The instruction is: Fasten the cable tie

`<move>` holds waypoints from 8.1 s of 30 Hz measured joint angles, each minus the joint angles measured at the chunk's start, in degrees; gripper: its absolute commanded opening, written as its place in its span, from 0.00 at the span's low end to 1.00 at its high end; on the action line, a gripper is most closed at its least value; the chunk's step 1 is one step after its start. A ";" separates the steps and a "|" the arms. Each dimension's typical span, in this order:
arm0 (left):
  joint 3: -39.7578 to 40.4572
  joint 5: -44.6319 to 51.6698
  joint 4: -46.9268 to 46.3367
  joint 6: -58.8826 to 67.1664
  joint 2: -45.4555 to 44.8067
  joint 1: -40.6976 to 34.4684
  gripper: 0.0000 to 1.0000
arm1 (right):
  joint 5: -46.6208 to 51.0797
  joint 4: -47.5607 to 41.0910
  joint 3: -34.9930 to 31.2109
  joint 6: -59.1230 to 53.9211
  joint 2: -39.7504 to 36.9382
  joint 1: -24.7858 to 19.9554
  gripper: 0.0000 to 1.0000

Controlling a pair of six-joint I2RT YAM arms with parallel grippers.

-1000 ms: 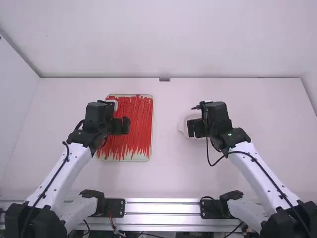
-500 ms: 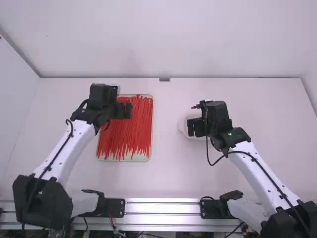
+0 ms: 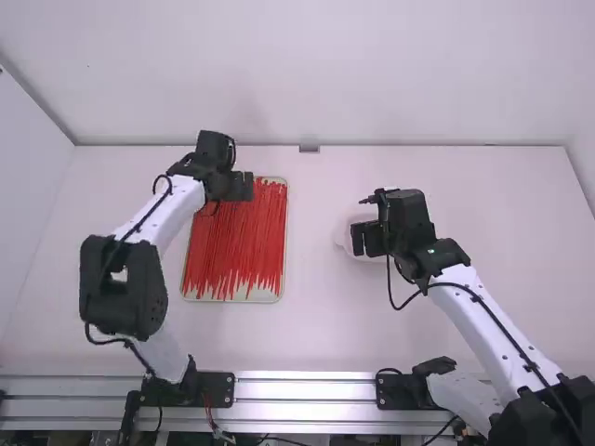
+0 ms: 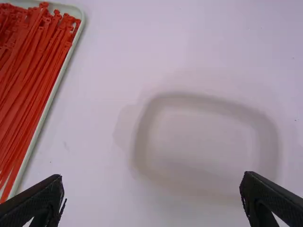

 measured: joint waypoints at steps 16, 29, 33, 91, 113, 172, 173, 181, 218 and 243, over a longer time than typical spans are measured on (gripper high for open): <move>4.92 0.13 1.95 -1.84 5.92 6.10 0.99 | -0.13 1.99 -0.04 0.02 0.00 -0.02 0.99; 4.92 0.13 7.93 -1.88 7.04 6.43 0.99 | -0.50 1.92 -0.04 0.00 0.00 0.00 0.99; 4.92 0.11 8.92 -1.88 9.73 6.43 0.99 | -0.52 1.92 -0.04 -0.09 0.00 0.00 0.99; 4.92 -6.49 16.33 3.93 19.15 7.93 0.19 | -0.50 2.29 -0.04 -0.02 0.00 0.04 0.99; 4.92 -6.54 16.41 5.75 19.15 8.00 0.18 | -0.70 2.19 -0.04 0.00 0.00 0.04 0.99; -1.64 -7.98 24.33 6.19 19.21 8.00 0.08 | -0.26 2.10 -0.04 -0.09 0.00 0.04 0.99; -1.64 -7.98 24.30 6.19 19.21 8.00 0.07 | -0.31 2.14 -0.04 -0.04 0.00 0.04 0.99; -1.64 -8.00 25.00 5.90 19.21 8.00 0.06 | -0.33 2.38 -0.04 0.02 0.00 0.04 0.99; -13.77 -7.98 18.80 1.60 -30.16 0.96 0.03 | -0.68 3.23 -0.04 0.00 0.00 0.11 0.99; -31.36 2.84 32.09 -8.68 -44.76 -8.72 0.02 | -28.87 13.73 -0.04 -5.16 0.00 0.11 0.99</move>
